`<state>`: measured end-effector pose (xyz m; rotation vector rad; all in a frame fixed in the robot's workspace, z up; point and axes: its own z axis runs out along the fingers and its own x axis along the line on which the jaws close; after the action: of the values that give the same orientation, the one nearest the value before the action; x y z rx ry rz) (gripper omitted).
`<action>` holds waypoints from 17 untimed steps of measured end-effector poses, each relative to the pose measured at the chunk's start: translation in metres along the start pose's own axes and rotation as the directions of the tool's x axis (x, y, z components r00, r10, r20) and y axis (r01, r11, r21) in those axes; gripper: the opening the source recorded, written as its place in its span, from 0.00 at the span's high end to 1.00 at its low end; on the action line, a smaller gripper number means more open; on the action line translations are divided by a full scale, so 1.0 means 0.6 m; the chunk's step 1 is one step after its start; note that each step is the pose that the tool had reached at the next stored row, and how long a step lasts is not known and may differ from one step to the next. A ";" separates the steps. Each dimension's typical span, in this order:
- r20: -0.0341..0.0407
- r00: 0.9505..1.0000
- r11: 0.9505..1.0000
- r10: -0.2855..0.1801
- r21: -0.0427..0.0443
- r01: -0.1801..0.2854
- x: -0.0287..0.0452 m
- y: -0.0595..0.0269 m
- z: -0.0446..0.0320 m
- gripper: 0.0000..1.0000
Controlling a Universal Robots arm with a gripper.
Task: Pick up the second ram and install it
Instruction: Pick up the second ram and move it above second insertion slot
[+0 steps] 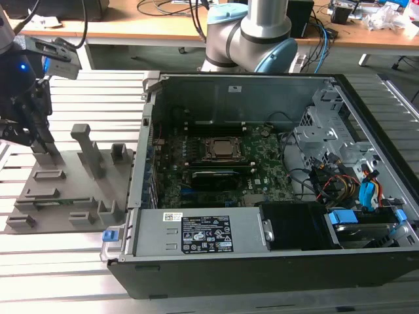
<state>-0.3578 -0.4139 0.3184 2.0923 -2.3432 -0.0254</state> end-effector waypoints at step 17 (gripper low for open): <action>0.000 1.000 1.000 0.000 0.000 0.000 0.001 0.000 0.025 0.70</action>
<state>-0.3578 -0.4143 0.3036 2.0924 -2.3432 -0.0254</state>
